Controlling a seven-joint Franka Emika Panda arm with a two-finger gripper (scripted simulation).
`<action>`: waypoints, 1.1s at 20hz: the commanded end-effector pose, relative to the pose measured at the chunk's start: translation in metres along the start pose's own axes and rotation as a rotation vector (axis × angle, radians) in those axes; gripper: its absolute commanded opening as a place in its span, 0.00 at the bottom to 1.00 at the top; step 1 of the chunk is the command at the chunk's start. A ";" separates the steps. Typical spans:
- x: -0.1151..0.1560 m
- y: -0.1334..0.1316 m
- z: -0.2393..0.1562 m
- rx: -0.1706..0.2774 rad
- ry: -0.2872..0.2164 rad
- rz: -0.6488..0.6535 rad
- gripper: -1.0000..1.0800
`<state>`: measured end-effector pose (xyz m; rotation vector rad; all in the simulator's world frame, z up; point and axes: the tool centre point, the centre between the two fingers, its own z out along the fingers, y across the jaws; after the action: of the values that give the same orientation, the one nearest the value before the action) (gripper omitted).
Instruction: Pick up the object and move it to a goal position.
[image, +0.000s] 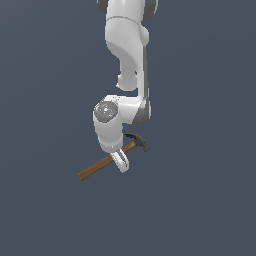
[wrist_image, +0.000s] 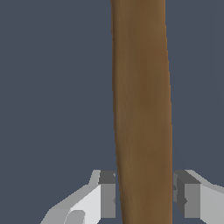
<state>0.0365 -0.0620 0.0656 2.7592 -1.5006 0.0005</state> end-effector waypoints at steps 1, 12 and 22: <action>0.011 -0.011 -0.009 0.002 0.002 0.000 0.00; 0.048 -0.046 -0.032 0.001 0.000 0.001 0.00; 0.060 -0.059 -0.040 0.001 0.000 0.001 0.00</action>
<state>0.1155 -0.0804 0.1024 2.7570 -1.5022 -0.0053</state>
